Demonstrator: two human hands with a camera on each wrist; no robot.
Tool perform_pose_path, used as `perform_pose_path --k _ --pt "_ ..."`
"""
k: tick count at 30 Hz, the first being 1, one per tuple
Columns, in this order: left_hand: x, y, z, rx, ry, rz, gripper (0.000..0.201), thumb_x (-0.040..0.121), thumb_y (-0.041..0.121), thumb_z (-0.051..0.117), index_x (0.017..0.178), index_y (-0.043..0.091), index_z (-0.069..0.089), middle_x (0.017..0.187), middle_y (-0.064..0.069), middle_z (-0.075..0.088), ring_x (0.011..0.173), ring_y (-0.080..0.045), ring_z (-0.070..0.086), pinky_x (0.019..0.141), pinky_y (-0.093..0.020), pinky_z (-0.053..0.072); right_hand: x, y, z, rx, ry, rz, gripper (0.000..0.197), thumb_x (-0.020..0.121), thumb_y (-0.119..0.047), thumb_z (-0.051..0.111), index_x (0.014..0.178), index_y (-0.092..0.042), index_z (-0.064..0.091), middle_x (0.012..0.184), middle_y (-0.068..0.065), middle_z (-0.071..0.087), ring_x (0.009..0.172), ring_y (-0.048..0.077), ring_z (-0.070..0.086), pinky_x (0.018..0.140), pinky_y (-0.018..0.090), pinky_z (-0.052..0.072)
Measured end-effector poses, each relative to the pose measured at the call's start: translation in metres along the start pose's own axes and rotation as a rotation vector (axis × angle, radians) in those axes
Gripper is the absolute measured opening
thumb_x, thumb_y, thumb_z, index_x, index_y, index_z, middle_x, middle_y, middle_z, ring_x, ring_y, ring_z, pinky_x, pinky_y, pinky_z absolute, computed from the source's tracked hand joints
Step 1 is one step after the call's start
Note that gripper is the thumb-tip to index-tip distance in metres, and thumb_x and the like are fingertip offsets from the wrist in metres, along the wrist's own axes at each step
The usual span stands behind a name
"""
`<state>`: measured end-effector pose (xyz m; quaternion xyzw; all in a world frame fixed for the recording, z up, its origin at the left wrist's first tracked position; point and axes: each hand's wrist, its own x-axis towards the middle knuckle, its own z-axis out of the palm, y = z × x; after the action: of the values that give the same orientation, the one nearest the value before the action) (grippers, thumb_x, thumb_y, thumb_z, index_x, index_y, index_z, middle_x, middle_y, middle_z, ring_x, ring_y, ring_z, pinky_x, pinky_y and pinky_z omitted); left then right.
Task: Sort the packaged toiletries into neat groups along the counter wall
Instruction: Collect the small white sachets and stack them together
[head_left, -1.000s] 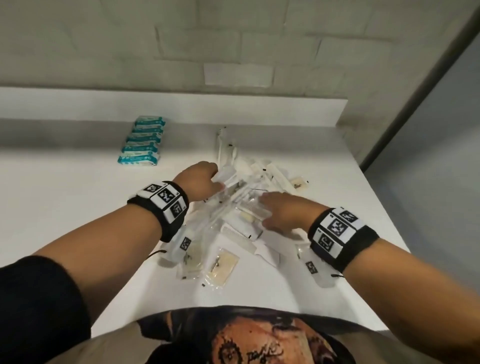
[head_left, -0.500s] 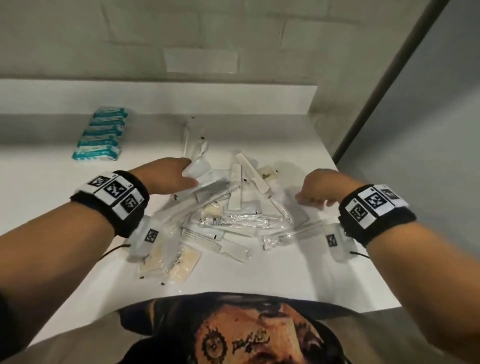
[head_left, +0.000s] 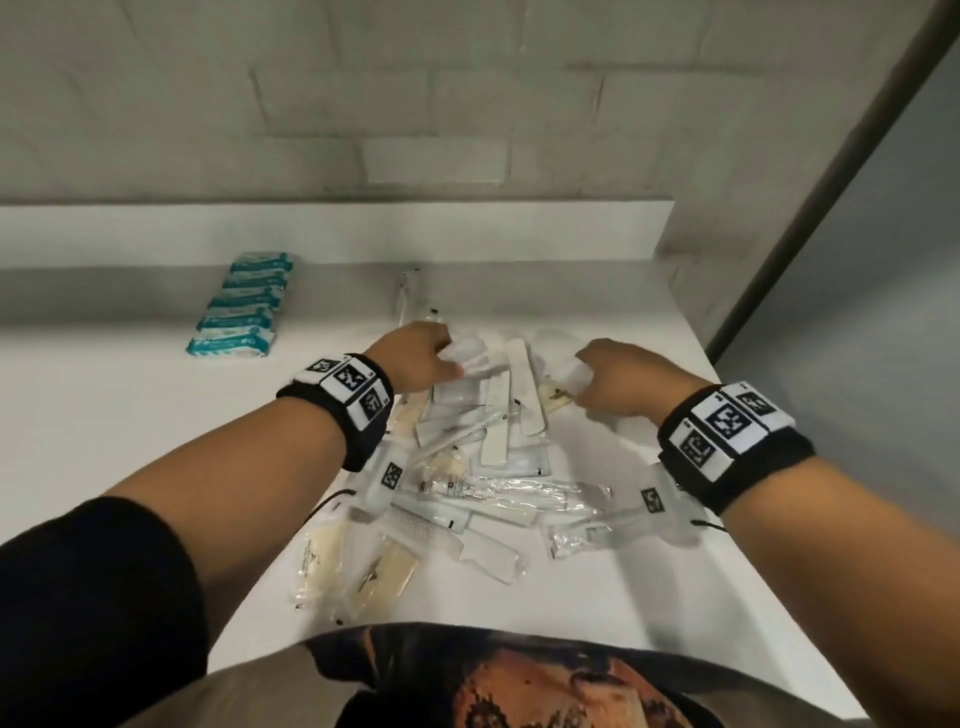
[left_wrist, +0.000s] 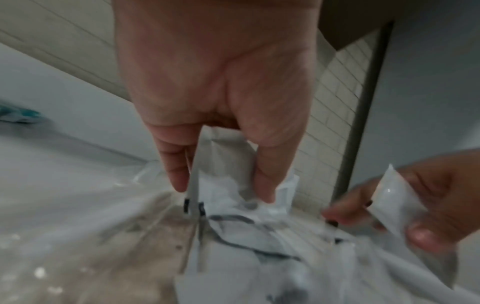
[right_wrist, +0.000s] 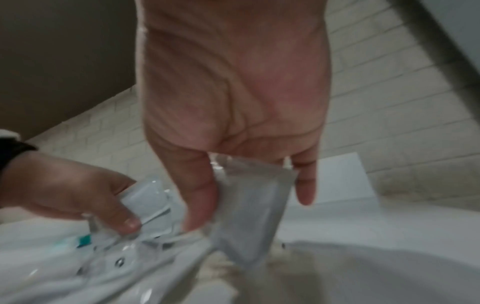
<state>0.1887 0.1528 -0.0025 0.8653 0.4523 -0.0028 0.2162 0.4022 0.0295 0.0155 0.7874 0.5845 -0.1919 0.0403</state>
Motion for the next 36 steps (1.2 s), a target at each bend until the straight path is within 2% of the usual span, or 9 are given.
perform_pose_path --k 4,7,9,16,21,26,31,34,36 --pt "0.004 0.008 0.017 0.180 -0.147 0.093 0.039 0.082 0.038 0.066 0.110 0.012 0.059 0.111 -0.007 0.055 0.096 -0.024 0.055 0.076 -0.030 0.042 -0.001 -0.012 0.018 -0.076 -0.246 -0.174 0.073 0.087 -0.026 0.060 0.151 -0.028 0.024 0.150 -0.003 0.040 0.131 0.023 0.045 0.104 0.033 0.038" --pt "0.005 0.002 0.018 0.201 -0.165 0.041 0.039 0.081 0.038 0.067 0.106 0.012 0.051 0.114 -0.009 0.054 0.093 -0.022 0.052 0.074 -0.030 0.041 0.003 -0.001 0.006 -0.236 -0.285 -0.126 0.037 0.079 -0.016 0.064 0.115 -0.024 0.057 0.107 -0.005 0.063 0.099 0.023 0.059 0.080 0.032 0.048" --pt "0.003 -0.005 0.013 0.102 -0.134 -0.023 0.043 0.082 0.036 0.069 0.112 0.012 0.049 0.120 -0.006 0.056 0.097 -0.022 0.052 0.076 -0.029 0.039 0.004 0.004 -0.005 -0.317 -0.281 -0.088 0.024 0.078 -0.014 0.066 0.100 -0.017 0.058 0.088 -0.004 0.058 0.083 0.020 0.056 0.069 0.029 0.045" --pt "-0.008 -0.030 -0.011 -0.506 0.097 -0.185 0.049 0.079 0.025 0.077 0.123 0.010 0.060 0.112 -0.005 0.067 0.097 -0.025 0.065 0.077 -0.028 0.049 0.015 -0.027 -0.001 0.018 -0.141 -0.309 0.066 0.087 -0.025 0.062 0.147 -0.027 0.035 0.142 -0.001 0.048 0.127 0.022 0.049 0.101 0.034 0.042" --pt "-0.022 -0.042 -0.024 -0.765 0.193 -0.243 0.040 0.076 0.023 0.079 0.112 0.009 0.068 0.103 -0.010 0.073 0.095 -0.028 0.069 0.082 -0.035 0.056 0.012 -0.068 0.010 0.296 -0.214 -0.497 0.059 0.089 -0.016 0.062 0.140 -0.038 0.042 0.135 -0.022 0.046 0.108 0.004 0.052 0.079 0.016 0.041" --pt "-0.033 -0.051 -0.032 -0.919 0.344 -0.312 0.036 0.079 0.022 0.075 0.109 0.007 0.064 0.104 -0.012 0.071 0.096 -0.032 0.069 0.091 -0.048 0.054 0.014 -0.074 0.004 -0.085 0.024 -0.347 0.028 0.089 -0.027 0.057 0.115 -0.019 0.060 0.112 0.000 0.062 0.096 0.018 0.059 0.082 0.034 0.050" --pt "-0.046 -0.067 -0.031 -0.921 0.398 -0.348 0.023 0.086 0.019 0.070 0.106 0.010 0.065 0.103 -0.013 0.069 0.088 -0.027 0.067 0.077 -0.033 0.056 0.001 -0.081 0.016 0.018 -0.221 -0.464 0.036 0.087 -0.022 0.062 0.120 -0.035 0.059 0.108 -0.012 0.064 0.090 0.008 0.061 0.074 0.026 0.050" --pt "-0.056 -0.079 -0.028 -0.918 0.390 -0.383 0.030 0.084 0.019 0.071 0.111 0.007 0.065 0.100 -0.011 0.068 0.079 -0.021 0.065 0.064 -0.025 0.051 0.006 -0.080 0.015 -0.095 -0.286 -0.363 0.023 0.087 -0.017 0.062 0.110 -0.022 0.062 0.102 -0.005 0.064 0.084 0.010 0.060 0.066 0.024 0.048" --pt "-0.065 -0.086 -0.024 -0.922 0.365 -0.443 0.041 0.079 0.029 0.074 0.111 0.005 0.064 0.101 -0.011 0.069 0.086 -0.025 0.066 0.073 -0.031 0.055 0.009 -0.084 0.002 -0.106 -0.206 -0.320 0.024 0.089 -0.023 0.062 0.113 -0.019 0.059 0.109 -0.003 0.064 0.087 0.013 0.059 0.070 0.027 0.048"
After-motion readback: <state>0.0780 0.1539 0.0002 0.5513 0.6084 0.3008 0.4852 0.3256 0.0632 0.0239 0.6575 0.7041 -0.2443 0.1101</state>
